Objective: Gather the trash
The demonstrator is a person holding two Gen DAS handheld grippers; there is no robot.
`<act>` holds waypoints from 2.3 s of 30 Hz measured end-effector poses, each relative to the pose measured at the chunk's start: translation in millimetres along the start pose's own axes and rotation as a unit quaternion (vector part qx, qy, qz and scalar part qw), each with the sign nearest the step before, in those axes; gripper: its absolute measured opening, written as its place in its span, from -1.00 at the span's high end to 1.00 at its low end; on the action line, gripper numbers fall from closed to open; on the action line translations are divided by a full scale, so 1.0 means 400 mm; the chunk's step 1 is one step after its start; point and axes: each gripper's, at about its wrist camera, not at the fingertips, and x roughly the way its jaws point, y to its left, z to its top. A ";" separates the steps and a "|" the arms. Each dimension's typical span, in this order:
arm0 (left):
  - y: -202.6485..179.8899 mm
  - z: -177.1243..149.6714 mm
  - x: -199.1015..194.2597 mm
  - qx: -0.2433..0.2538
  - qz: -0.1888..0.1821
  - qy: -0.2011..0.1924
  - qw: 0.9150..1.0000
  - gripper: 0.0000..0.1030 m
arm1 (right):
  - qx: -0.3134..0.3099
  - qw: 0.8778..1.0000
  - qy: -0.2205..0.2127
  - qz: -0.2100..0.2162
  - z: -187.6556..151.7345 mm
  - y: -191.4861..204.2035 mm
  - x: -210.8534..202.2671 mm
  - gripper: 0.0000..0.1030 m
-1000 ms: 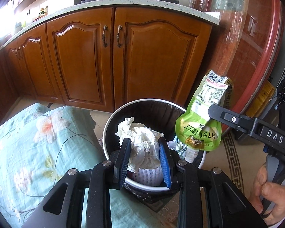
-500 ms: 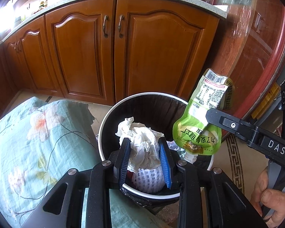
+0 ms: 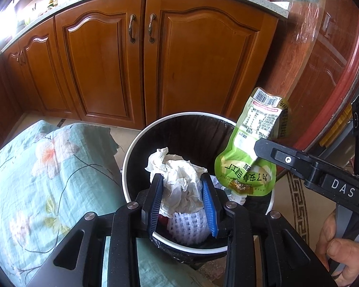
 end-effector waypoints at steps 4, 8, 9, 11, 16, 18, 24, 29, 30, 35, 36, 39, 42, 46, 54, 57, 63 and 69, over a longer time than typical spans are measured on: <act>-0.005 0.010 -0.001 0.000 -0.003 0.002 1.000 0.33 | 0.001 1.000 0.003 -0.001 -0.001 -0.001 0.004 0.22; -0.002 0.013 -0.005 -0.004 -0.002 0.002 1.000 0.03 | 0.008 1.000 0.005 0.002 0.000 -0.004 0.003 0.18; -0.001 0.012 -0.009 -0.006 -0.002 0.000 1.000 -0.02 | 0.010 1.000 0.005 0.004 0.001 -0.005 0.001 0.15; 0.006 0.010 -0.016 -0.008 0.001 -0.001 1.000 -0.14 | 0.011 1.000 0.002 0.006 -0.001 -0.005 -0.002 0.01; 0.023 -0.007 -0.040 -0.012 0.003 -0.004 1.000 -0.20 | 0.019 1.000 -0.006 0.013 -0.005 -0.004 -0.020 -0.13; 0.035 -0.021 -0.055 -0.016 0.004 -0.007 1.000 -0.22 | 0.021 1.000 -0.011 0.018 -0.008 -0.001 -0.032 -0.22; 0.082 -0.081 -0.116 -0.049 -0.001 -0.024 0.999 -0.23 | 0.028 0.998 -0.035 0.039 -0.034 0.022 -0.082 -0.62; 0.115 -0.154 -0.190 -0.075 -0.012 -0.044 0.996 -0.23 | 0.030 0.997 -0.057 0.050 -0.087 0.053 -0.121 -0.70; 0.119 -0.171 -0.207 -0.078 -0.012 -0.049 0.996 -0.24 | 0.030 0.997 -0.059 0.049 -0.100 0.061 -0.127 -0.71; 0.140 -0.249 -0.285 -0.101 -0.011 -0.073 0.992 -0.34 | 0.030 0.996 -0.065 0.050 -0.166 0.099 -0.158 -0.82; 0.146 -0.265 -0.300 -0.106 -0.010 -0.077 0.991 -0.36 | 0.028 0.996 -0.067 0.048 -0.177 0.108 -0.163 -0.84; 0.155 -0.319 -0.352 -0.112 -0.013 -0.094 0.989 -0.43 | 0.019 0.996 -0.078 0.040 -0.214 0.140 -0.187 -0.87; 0.164 -0.368 -0.399 -0.109 -0.002 -0.116 0.987 -0.51 | -0.004 0.995 -0.091 0.033 -0.246 0.183 -0.207 -0.94; 0.178 -0.421 -0.465 -0.109 0.017 -0.140 0.984 -0.53 | -0.051 0.991 -0.124 0.011 -0.282 0.251 -0.240 -0.96; 0.190 -0.535 -0.601 -0.107 0.106 -0.227 0.962 -0.99 | -0.103 0.968 -0.226 -0.030 -0.346 0.351 -0.349 -1.00; 0.181 -0.585 -0.621 -0.100 0.150 -0.253 0.950 -0.99 | -0.113 0.963 -0.242 -0.039 -0.371 0.365 -0.356 -1.00; 0.153 -0.643 -0.627 -0.088 0.171 -0.253 0.948 -0.99 | -0.136 0.964 -0.220 -0.058 -0.408 0.384 -0.327 -1.00; 0.150 -0.658 -0.614 -0.090 0.186 -0.255 0.945 -0.99 | -0.143 0.965 -0.212 -0.064 -0.428 0.393 -0.307 -1.00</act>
